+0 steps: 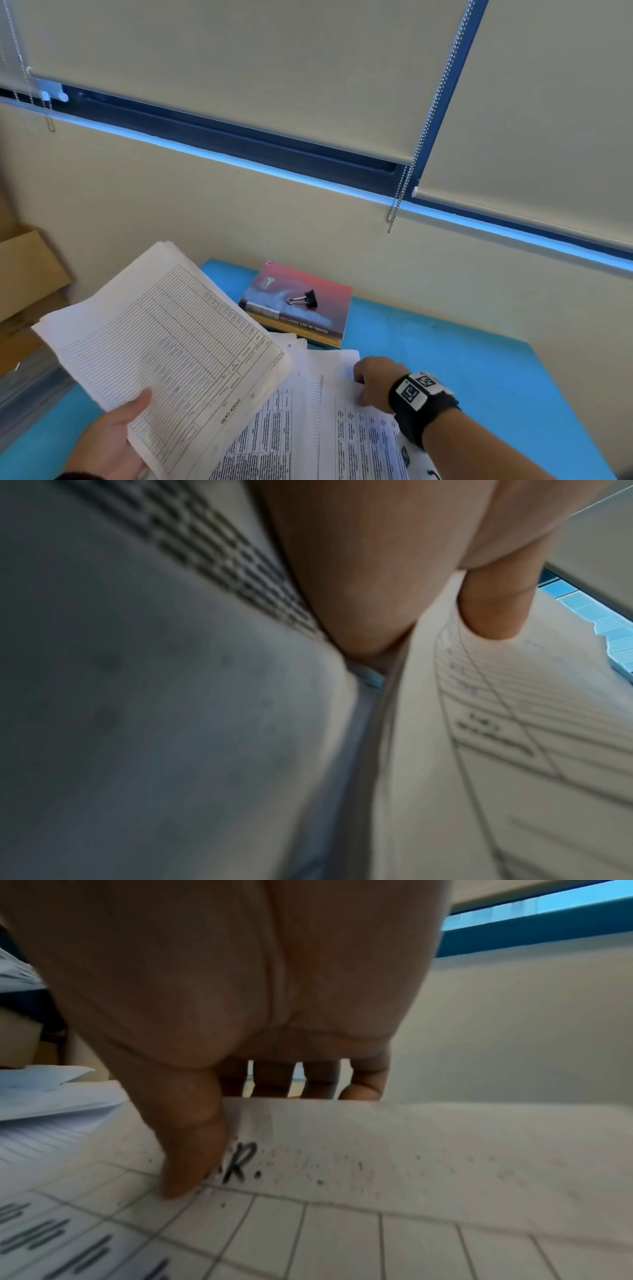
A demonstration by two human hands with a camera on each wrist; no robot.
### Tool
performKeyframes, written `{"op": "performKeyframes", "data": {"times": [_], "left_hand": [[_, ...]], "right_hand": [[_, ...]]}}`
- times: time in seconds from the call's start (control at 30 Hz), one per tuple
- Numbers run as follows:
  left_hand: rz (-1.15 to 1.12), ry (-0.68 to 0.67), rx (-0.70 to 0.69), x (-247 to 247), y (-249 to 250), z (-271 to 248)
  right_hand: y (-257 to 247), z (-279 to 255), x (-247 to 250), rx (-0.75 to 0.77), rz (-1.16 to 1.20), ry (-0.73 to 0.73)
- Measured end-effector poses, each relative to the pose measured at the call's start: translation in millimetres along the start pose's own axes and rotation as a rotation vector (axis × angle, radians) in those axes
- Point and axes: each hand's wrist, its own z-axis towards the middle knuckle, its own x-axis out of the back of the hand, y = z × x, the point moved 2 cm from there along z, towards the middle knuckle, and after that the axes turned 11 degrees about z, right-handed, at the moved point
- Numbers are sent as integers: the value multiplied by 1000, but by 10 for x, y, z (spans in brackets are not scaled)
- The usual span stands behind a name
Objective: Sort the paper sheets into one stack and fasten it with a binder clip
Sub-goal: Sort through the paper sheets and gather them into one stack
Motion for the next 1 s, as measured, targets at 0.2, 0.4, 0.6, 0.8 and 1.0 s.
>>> {"op": "performKeyframes", "data": {"times": [0.2, 0.4, 0.6, 0.8, 1.0], "left_hand": [[-18, -31, -49, -25, -27, -82], [-37, -54, -35, -13, -35, -71], [-44, -55, -24, 4, -48, -56], [-33, -52, 0, -15, -33, -40], [-2, -31, 29, 24, -32, 5]], "right_hand": [[188, -40, 226, -3, -189, -56], [72, 31, 288, 98, -238, 72], [-112, 316, 179, 169, -119, 44], [-37, 428, 106, 92, 60, 34], [14, 395, 121, 88, 48, 40]]}}
